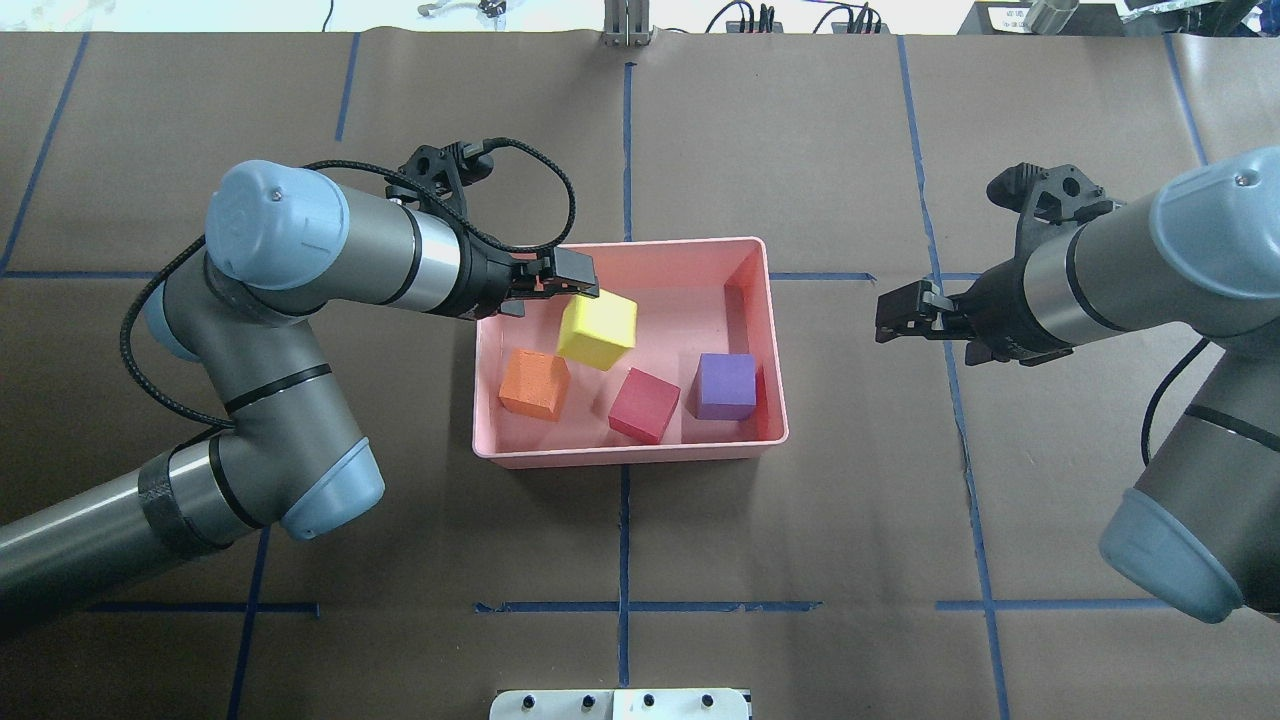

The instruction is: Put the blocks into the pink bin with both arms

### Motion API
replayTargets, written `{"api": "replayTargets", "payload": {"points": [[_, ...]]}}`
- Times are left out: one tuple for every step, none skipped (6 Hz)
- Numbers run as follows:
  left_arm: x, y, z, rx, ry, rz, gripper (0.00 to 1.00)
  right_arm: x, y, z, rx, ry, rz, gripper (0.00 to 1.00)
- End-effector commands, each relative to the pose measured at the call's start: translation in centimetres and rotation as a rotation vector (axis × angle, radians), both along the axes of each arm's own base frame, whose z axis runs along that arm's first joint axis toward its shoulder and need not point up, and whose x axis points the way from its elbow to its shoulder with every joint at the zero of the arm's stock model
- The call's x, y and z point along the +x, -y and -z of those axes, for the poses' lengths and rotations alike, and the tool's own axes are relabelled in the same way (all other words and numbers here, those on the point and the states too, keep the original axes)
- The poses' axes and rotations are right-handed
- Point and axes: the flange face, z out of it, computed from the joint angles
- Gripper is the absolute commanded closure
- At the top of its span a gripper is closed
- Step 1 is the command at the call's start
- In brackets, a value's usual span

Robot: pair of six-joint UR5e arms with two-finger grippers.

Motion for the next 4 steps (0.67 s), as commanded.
{"api": "replayTargets", "payload": {"points": [[-0.6,0.0,-0.1,0.003,0.0,0.019,0.0,0.3,0.0,-0.9,-0.005,-0.013,0.0,0.0],[-2.8,-0.2,-2.1,-0.003,0.014,0.033,0.0,2.1,0.7,-2.2,0.035,-0.042,0.018,0.0],[-6.8,0.4,-5.1,0.044,0.057,0.012,0.0,5.5,1.9,-3.8,0.049,-0.051,0.049,0.0],[-12.8,2.6,-10.3,0.071,0.123,-0.046,0.0,9.5,3.2,-5.7,0.077,-0.06,0.087,0.0]]}}
